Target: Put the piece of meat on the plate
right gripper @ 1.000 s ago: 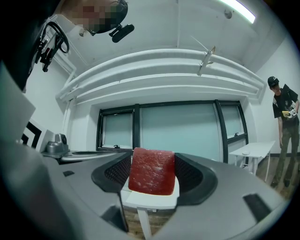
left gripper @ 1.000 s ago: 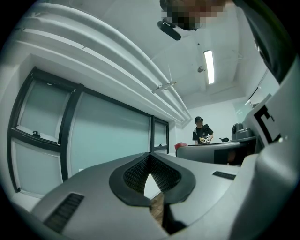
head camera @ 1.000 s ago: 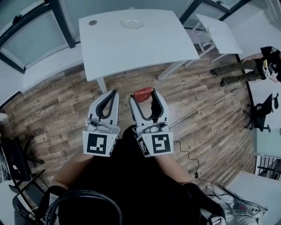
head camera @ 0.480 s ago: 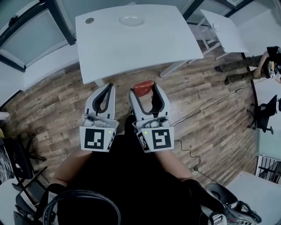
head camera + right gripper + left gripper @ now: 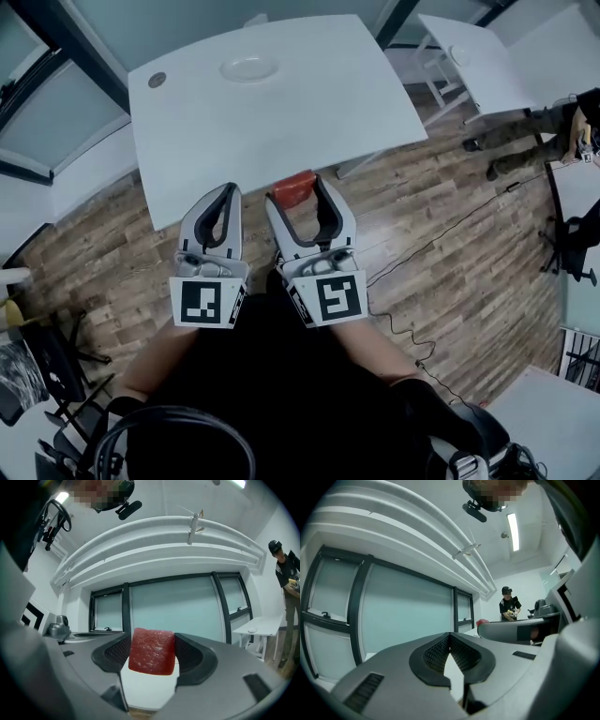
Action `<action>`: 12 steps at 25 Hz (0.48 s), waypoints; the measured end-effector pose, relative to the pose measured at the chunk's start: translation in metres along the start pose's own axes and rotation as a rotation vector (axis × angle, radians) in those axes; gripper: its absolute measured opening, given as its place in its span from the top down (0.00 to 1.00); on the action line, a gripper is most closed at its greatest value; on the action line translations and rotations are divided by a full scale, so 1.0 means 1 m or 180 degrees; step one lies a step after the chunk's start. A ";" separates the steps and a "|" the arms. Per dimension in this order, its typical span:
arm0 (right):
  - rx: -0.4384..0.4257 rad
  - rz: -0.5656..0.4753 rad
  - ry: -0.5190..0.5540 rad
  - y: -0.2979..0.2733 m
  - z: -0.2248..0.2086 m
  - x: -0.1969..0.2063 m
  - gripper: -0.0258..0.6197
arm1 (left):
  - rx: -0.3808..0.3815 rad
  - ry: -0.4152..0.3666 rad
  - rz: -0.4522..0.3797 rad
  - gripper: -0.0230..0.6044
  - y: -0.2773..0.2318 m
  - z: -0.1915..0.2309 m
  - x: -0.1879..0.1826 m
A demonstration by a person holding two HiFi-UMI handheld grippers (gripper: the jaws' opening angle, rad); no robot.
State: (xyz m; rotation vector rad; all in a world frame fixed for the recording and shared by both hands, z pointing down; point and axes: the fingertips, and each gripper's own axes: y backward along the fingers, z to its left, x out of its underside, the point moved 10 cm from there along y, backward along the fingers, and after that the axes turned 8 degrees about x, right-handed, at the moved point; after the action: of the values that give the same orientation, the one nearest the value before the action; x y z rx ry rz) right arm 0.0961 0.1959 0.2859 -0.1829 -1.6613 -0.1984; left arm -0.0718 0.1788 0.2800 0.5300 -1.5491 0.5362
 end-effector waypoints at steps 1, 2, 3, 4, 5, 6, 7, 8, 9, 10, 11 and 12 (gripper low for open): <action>-0.0010 0.0001 -0.0017 -0.007 -0.009 -0.001 0.51 | 0.0000 0.0001 0.0024 0.96 -0.011 -0.001 0.000; -0.0025 -0.0004 -0.0031 -0.013 -0.017 -0.002 0.51 | -0.0004 -0.0005 0.0042 0.96 -0.020 -0.002 0.000; -0.0046 -0.0015 -0.0040 -0.017 -0.024 -0.003 0.51 | -0.0015 -0.0019 0.0051 0.96 -0.027 -0.004 0.000; -0.0071 -0.0027 -0.0045 -0.021 -0.030 -0.004 0.51 | -0.0030 -0.0037 0.0053 0.96 -0.034 -0.006 -0.001; -0.0098 -0.0038 -0.0049 -0.024 -0.036 -0.005 0.51 | -0.0052 -0.0051 0.0051 0.96 -0.040 -0.007 -0.002; -0.0127 -0.0045 -0.0055 -0.027 -0.041 -0.005 0.51 | -0.0077 -0.0061 0.0049 0.96 -0.045 -0.009 -0.002; -0.0156 -0.0048 -0.0060 -0.029 -0.045 -0.005 0.51 | -0.0103 -0.0068 0.0050 0.96 -0.049 -0.010 -0.003; -0.0184 -0.0049 -0.0062 -0.031 -0.049 -0.006 0.51 | -0.0128 -0.0075 0.0054 0.96 -0.052 -0.012 -0.003; -0.0210 -0.0049 -0.0062 -0.033 -0.052 -0.006 0.51 | -0.0149 -0.0081 0.0060 0.96 -0.055 -0.013 -0.004; -0.0231 -0.0045 -0.0064 -0.035 -0.055 -0.006 0.51 | -0.0167 -0.0084 0.0069 0.96 -0.057 -0.014 -0.004; -0.0246 -0.0040 -0.0072 -0.037 -0.057 -0.007 0.51 | -0.0181 -0.0088 0.0079 0.96 -0.059 -0.015 -0.005; -0.0258 -0.0039 -0.0082 -0.038 -0.059 -0.008 0.51 | -0.0194 -0.0093 0.0088 0.96 -0.061 -0.016 -0.006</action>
State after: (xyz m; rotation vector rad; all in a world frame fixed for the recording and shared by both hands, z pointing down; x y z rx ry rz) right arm 0.1450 0.1445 0.2828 -0.2373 -1.6815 -0.2740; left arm -0.0209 0.1412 0.2755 0.4722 -1.5976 0.5025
